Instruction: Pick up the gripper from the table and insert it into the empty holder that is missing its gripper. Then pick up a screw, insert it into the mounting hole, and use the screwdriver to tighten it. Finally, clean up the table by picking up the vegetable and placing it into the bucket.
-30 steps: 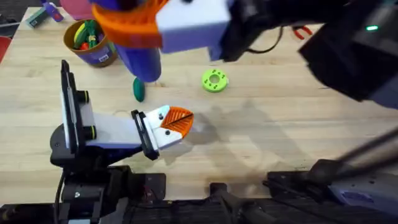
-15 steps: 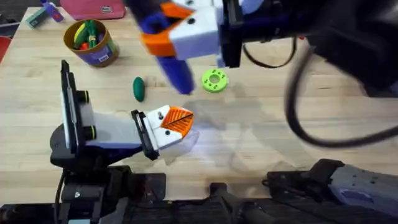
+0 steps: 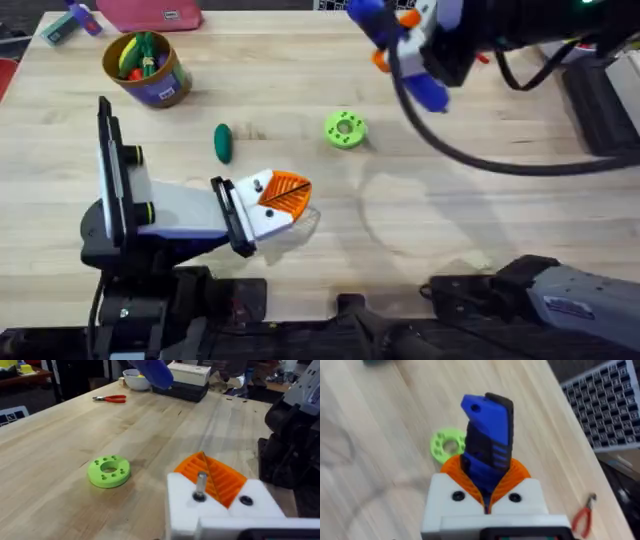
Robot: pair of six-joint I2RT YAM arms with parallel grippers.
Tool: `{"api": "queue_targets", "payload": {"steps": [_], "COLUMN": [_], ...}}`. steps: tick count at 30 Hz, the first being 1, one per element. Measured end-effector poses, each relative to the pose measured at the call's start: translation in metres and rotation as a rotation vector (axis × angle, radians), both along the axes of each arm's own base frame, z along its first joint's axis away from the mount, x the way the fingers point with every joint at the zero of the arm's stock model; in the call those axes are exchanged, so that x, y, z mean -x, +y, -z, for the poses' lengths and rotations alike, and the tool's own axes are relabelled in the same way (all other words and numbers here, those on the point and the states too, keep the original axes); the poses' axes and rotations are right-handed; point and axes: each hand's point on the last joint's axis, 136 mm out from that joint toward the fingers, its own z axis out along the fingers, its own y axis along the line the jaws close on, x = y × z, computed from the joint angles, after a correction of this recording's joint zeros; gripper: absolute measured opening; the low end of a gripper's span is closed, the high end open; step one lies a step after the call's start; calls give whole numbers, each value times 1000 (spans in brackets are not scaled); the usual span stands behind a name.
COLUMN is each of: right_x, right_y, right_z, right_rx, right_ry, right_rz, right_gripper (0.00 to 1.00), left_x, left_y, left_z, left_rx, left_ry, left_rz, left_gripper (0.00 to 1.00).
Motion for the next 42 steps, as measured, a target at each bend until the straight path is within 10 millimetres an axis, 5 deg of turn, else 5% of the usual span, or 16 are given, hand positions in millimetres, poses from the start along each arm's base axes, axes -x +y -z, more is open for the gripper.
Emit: {"api": "queue_targets", "payload": {"steps": [18, 23, 27, 29, 34, 35, 40, 42], "right_x": [-43, -54, -57, -59, -76, -78, -76, -76], "right_y": [-93, -113, -119, -120, -121, -120, -106, -101], "right_z": [193, 225, 229, 228, 220, 217, 193, 174], "right_rx": [592, 663, 679, 688, 675, 654, 524, 469], "right_ry": [404, 447, 452, 446, 387, 381, 358, 324], "right_rz": [-47, -8, 7, 13, 83, 104, 155, 186], "right_gripper": [25, 25, 30, 207, 927, 972, 991, 991], "left_x": [0, 0, 0, 0, 0, 0, 0, 0], "left_y": [0, 0, 0, 0, 0, 0, 0, 0], "left_z": [0, 0, 0, 0, 0, 0, 0, 0], "left_rx": [0, 0, 0, 0, 0, -2, 0, 1], "left_ry": [0, 0, 0, 0, 0, -4, 0, 2], "left_rz": [0, 0, 0, 0, 0, 0, 0, 0], "left_gripper": [11, 11, 11, 11, 13, 75, 821, 974]}}
